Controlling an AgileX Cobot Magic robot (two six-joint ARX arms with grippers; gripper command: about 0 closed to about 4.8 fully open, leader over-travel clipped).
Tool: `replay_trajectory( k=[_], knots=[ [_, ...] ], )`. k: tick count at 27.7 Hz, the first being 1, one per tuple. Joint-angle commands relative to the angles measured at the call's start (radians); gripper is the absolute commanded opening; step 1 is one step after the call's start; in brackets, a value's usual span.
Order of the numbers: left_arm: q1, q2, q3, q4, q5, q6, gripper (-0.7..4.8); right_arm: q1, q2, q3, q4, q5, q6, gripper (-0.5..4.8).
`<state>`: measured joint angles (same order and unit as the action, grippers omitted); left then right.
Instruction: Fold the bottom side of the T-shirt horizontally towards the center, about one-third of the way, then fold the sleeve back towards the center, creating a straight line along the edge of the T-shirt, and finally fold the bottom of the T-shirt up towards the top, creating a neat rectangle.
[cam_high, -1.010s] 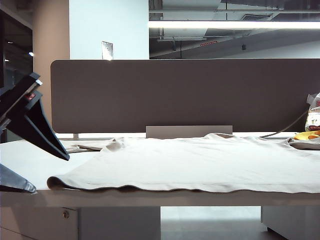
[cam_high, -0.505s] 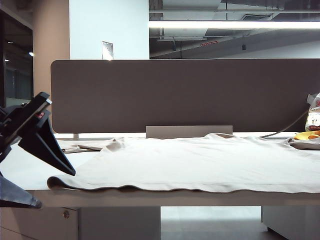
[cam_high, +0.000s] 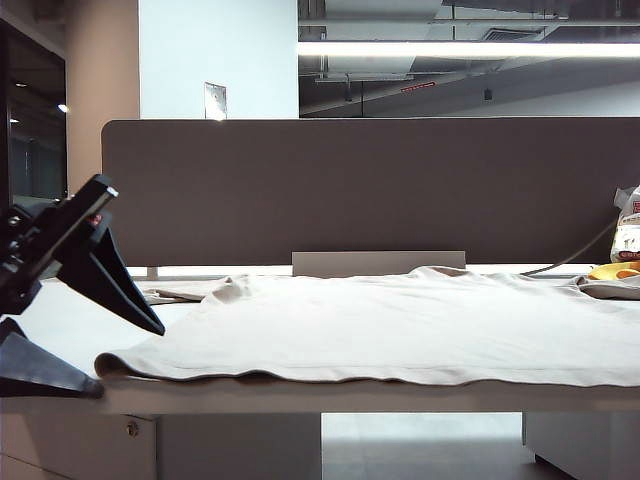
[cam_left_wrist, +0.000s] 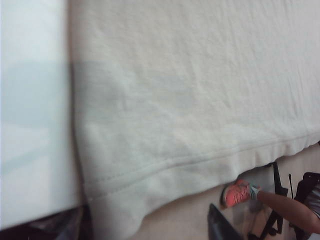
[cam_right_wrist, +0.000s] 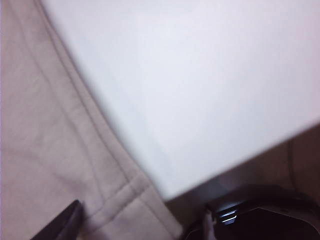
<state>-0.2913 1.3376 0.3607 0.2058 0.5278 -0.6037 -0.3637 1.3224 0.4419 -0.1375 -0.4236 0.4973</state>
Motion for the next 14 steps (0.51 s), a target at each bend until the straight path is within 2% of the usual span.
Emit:
replay_trajectory(
  k=[1, 5, 11, 14],
  knots=[
    [0.0, 0.035, 0.04, 0.017, 0.019, 0.001, 3.06, 0.0, 0.003, 0.001, 0.02, -0.001, -0.003, 3.01],
    [0.0, 0.074, 0.06, 0.019, 0.058, 0.002, 2.29, 0.0, 0.003, 0.001, 0.037, -0.007, -0.003, 2.06],
    [0.0, 0.079, 0.061, 0.02, 0.06, 0.025, 1.0, 0.0, 0.003, 0.002, 0.042, -0.025, -0.003, 1.0],
    [0.0, 0.079, 0.061, 0.021, 0.065, 0.029, 0.33, 0.0, 0.003, 0.002, 0.046, -0.034, -0.003, 0.66]
  ],
)
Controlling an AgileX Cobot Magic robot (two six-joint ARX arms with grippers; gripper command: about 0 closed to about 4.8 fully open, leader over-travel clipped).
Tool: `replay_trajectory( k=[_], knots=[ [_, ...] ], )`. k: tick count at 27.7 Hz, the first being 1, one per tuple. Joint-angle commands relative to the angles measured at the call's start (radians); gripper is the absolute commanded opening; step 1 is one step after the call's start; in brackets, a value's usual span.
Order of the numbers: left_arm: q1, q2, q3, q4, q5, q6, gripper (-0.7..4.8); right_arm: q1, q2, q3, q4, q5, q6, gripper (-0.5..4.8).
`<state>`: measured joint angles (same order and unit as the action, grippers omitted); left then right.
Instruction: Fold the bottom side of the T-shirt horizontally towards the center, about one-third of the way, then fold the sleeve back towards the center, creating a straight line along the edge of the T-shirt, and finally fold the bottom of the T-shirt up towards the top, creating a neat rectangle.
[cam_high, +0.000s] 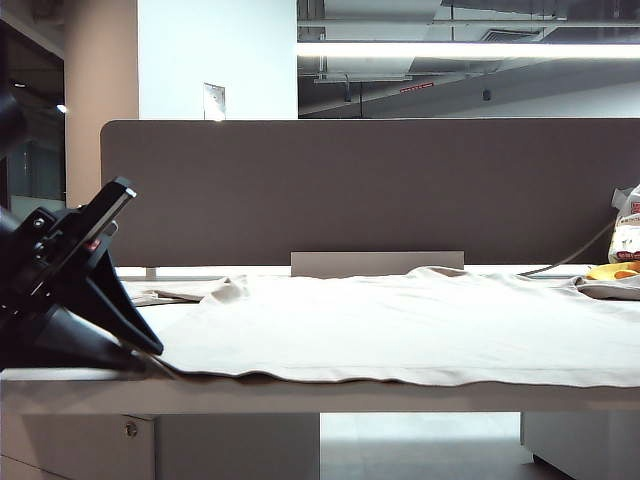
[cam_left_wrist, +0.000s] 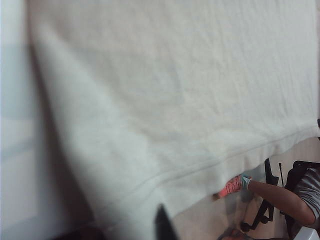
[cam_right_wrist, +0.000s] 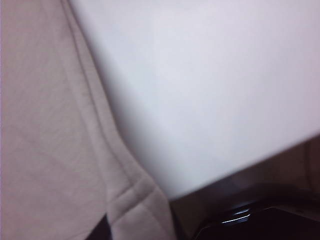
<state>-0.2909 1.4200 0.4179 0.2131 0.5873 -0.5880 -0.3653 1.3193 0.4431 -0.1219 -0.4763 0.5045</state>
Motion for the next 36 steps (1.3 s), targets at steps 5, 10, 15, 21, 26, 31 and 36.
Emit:
replay_trajectory(
  k=[5, 10, 15, 21, 26, 31, 36],
  knots=[
    [0.0, -0.003, 0.004, 0.052, 0.034, 0.015, -0.06, 0.002, 0.005, 0.001, 0.06, -0.05, -0.01, -0.03],
    [0.0, -0.003, 0.019, 0.072, 0.042, 0.012, -0.06, 0.002, 0.001, 0.013, 0.089, -0.107, -0.002, -0.03],
    [0.0, -0.003, 0.061, 0.073, 0.046, 0.031, -0.06, 0.003, 0.001, 0.057, 0.09, -0.164, 0.017, -0.03],
    [0.0, -0.004, 0.132, 0.068, 0.045, 0.031, -0.06, 0.003, -0.003, 0.149, 0.088, -0.232, 0.05, -0.03],
    [0.0, -0.003, 0.201, 0.025, -0.014, 0.08, -0.06, 0.004, 0.0, 0.216, 0.075, -0.212, 0.052, -0.03],
    [0.0, -0.002, 0.291, -0.061, -0.085, 0.148, -0.06, 0.004, 0.004, 0.248, 0.073, -0.179, 0.053, -0.03],
    [0.005, 0.005, 0.333, -0.077, -0.161, 0.17, -0.06, 0.005, 0.008, 0.251, 0.074, -0.174, 0.053, -0.03]
  ],
)
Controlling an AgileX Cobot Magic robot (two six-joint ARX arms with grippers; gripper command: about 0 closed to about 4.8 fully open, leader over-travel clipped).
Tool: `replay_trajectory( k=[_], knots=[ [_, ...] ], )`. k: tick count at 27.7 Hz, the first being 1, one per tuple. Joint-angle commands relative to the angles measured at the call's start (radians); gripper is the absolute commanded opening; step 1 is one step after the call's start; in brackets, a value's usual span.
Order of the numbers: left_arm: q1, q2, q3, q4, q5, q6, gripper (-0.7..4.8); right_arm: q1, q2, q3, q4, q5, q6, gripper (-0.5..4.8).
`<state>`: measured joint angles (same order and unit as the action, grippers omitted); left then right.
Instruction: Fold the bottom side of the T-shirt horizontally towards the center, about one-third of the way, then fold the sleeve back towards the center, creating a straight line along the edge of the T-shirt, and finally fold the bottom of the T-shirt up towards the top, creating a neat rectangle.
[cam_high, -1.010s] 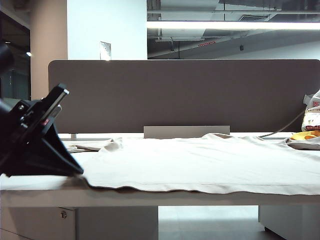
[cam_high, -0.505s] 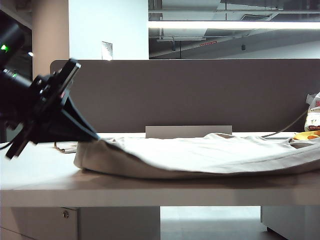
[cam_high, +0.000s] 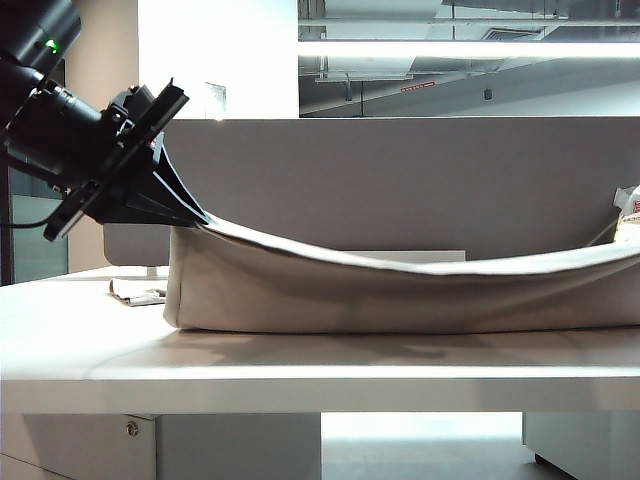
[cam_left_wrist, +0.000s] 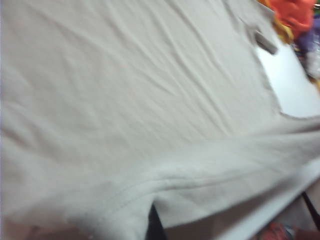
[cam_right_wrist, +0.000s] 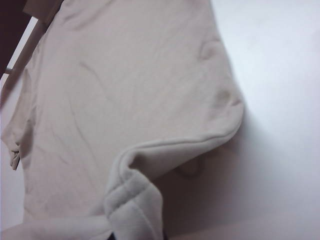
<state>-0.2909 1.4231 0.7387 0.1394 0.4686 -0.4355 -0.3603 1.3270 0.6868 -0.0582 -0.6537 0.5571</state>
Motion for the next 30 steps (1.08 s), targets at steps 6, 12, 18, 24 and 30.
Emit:
replay_trajectory(
  k=[6, 12, 18, 24, 30],
  knots=[
    [0.005, 0.026, 0.018, 0.014, -0.073, 0.039, -0.06, 0.013, 0.015, 0.007, 0.032, 0.004, 0.021, -0.03],
    [0.005, 0.076, 0.02, 0.053, -0.091, 0.049, -0.06, 0.053, 0.041, 0.008, 0.099, 0.006, 0.054, -0.03],
    [0.008, 0.093, 0.021, 0.133, -0.126, 0.066, -0.06, 0.093, 0.1, 0.026, 0.164, 0.004, 0.108, -0.03],
    [0.034, 0.127, 0.12, 0.061, -0.132, 0.121, -0.06, 0.111, 0.172, 0.126, 0.16, 0.006, 0.108, -0.03],
    [0.041, 0.233, 0.275, -0.058, -0.124, 0.159, -0.06, 0.112, 0.234, 0.202, 0.136, 0.006, 0.108, -0.03]
  ],
)
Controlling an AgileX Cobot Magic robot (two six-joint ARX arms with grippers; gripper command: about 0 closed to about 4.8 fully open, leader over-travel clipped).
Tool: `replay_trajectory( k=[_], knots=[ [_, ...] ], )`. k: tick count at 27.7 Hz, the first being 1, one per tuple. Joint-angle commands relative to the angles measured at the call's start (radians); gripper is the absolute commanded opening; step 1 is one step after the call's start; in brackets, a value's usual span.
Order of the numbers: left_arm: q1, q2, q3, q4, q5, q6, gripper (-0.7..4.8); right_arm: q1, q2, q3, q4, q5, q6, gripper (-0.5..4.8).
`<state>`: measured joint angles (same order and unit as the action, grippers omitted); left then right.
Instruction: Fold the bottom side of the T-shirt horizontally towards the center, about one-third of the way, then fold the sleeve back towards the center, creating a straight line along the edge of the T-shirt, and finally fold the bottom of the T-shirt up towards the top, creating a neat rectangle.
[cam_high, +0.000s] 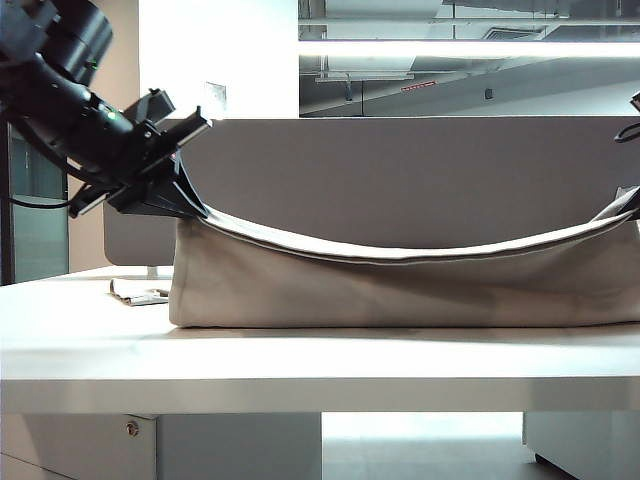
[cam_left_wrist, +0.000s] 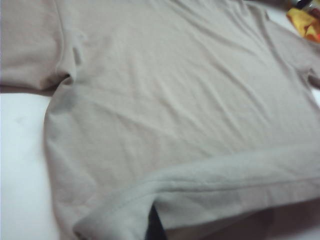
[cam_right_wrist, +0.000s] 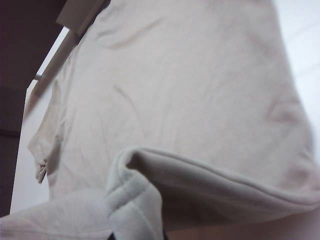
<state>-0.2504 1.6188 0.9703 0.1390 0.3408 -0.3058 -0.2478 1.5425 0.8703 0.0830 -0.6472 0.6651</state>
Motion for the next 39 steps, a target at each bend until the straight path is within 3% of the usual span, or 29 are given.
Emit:
replay_trajectory(
  k=[1, 25, 27, 31, 34, 36, 39],
  knots=[
    [0.0, 0.057, 0.064, -0.065, 0.004, 0.029, -0.06, -0.001, 0.03, 0.025, -0.007, 0.002, 0.0, -0.03],
    [0.031, 0.306, 0.336, -0.115, -0.03, 0.09, -0.06, 0.024, 0.277, 0.27, 0.005, 0.023, -0.02, -0.03],
    [0.031, 0.31, 0.343, -0.113, -0.031, 0.098, 0.01, 0.027, 0.299, 0.29, 0.005, 0.015, -0.025, 0.23],
    [0.031, 0.31, 0.343, -0.087, -0.034, 0.127, 1.84, 0.043, 0.313, 0.298, 0.058, 0.021, -0.045, 2.35],
    [0.034, 0.31, 0.343, -0.077, -0.048, 0.142, 3.48, 0.045, 0.313, 0.298, 0.114, 0.021, -0.045, 3.46],
    [0.04, 0.309, 0.343, -0.071, -0.061, 0.142, 4.63, 0.045, 0.313, 0.298, 0.148, 0.02, -0.048, 3.85],
    [0.052, 0.306, 0.343, -0.088, -0.07, 0.141, 4.79, 0.037, 0.313, 0.298, 0.155, 0.019, -0.07, 4.01]
  ],
)
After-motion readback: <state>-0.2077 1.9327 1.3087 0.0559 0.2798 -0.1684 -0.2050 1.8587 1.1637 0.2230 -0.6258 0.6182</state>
